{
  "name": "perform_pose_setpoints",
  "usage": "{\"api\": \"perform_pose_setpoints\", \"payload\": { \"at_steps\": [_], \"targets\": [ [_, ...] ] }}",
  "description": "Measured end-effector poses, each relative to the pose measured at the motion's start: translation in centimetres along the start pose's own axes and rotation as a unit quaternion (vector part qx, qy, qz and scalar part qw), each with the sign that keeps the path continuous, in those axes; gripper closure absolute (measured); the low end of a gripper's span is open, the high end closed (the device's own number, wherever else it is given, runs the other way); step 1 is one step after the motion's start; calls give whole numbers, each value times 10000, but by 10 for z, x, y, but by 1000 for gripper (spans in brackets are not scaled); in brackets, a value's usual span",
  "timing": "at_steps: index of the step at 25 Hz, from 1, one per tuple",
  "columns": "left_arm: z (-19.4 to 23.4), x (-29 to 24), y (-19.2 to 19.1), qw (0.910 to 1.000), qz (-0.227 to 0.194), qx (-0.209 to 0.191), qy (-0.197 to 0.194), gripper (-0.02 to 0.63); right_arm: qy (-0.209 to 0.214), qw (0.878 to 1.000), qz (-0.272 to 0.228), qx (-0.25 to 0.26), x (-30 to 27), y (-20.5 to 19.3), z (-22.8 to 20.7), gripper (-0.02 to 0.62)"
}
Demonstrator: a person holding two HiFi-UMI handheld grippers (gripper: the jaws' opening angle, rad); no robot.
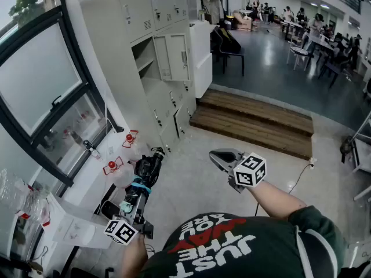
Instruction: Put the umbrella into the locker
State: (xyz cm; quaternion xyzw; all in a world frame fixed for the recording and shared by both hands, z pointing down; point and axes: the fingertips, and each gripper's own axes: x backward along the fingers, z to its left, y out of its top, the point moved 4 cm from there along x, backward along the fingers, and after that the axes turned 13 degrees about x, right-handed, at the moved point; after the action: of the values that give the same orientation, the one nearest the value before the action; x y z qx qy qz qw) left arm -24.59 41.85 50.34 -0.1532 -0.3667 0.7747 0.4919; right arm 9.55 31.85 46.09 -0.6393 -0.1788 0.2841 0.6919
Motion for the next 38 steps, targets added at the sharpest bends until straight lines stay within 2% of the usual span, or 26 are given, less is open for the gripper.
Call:
{"api": "perform_pose_setpoints", "payload": {
  "at_steps": [11,19,32,38],
  "targets": [
    [1,-8,-2,10000,4,-8,-36,382,-2,10000,-20,2,0,-2,-7,563],
    [-12,-25,-9,10000,27,27,-2,382,9,9998,-82,-178,11,2,-22,563],
    [-66,-88,-67,9990,-407,172,97,382,464,9988,-125,102,45,11,-79,561],
    [-75,-105,-81,9988,-383,195,225,382,632,9977,-184,136,46,11,-103,561]
  ]
}}
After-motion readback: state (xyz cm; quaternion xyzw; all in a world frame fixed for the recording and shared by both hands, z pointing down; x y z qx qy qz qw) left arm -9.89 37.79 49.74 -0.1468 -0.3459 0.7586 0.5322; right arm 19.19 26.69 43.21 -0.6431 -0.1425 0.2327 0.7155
